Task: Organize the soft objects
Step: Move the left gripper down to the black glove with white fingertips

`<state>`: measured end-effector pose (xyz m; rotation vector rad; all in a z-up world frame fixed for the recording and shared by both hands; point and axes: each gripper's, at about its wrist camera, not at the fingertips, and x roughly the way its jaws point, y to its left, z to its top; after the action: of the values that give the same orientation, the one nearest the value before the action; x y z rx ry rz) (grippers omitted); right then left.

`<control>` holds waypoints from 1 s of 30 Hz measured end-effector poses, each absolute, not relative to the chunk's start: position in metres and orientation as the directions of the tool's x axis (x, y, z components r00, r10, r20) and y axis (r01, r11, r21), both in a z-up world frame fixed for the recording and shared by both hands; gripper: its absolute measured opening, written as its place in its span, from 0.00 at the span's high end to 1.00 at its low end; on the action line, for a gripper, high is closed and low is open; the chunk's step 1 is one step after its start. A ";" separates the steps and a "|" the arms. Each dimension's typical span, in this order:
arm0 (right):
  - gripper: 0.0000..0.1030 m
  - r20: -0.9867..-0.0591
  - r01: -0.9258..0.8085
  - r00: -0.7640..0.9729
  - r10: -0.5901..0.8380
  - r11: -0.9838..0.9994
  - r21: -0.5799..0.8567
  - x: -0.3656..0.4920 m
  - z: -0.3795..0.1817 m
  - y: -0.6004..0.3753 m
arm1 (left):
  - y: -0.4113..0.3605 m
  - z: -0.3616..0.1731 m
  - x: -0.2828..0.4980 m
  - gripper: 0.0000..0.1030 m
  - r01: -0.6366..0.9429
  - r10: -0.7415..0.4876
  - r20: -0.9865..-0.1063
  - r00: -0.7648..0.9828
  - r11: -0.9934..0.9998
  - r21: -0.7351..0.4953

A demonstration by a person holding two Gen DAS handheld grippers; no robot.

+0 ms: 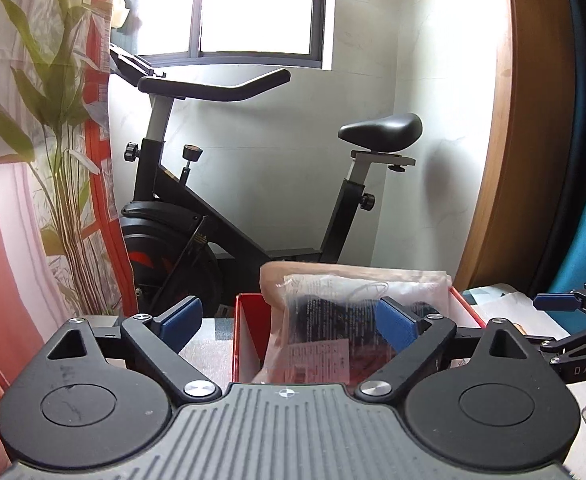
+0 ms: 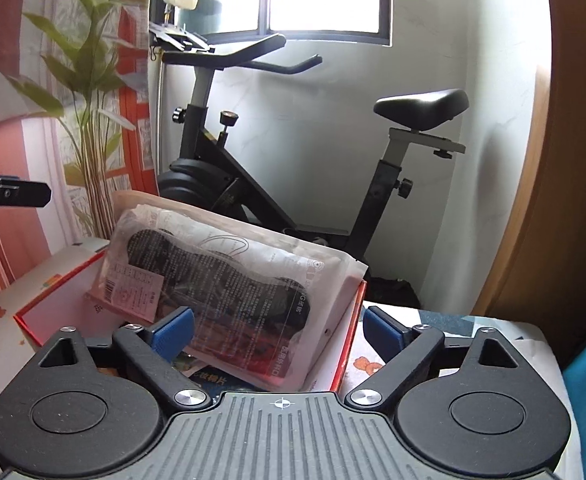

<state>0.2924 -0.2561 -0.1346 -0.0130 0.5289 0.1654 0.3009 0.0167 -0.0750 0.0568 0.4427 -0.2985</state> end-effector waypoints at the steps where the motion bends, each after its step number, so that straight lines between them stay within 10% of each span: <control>1: 0.08 -0.494 -0.157 0.856 0.154 0.987 0.034 0.285 -0.134 -0.255 | 0.018 -0.077 0.293 0.05 0.303 -0.280 -0.433 0.857 0.953 -0.018; 30: 0.28 -0.497 -0.226 0.818 0.291 0.956 0.188 0.179 -0.206 -0.214 | 0.047 -0.206 0.190 0.04 0.238 -0.342 -0.588 0.733 0.939 -0.250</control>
<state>0.1794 -0.2135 -0.2056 0.1223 0.5483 0.2761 0.1897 0.0472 -0.2059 -0.1621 0.6773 -0.3205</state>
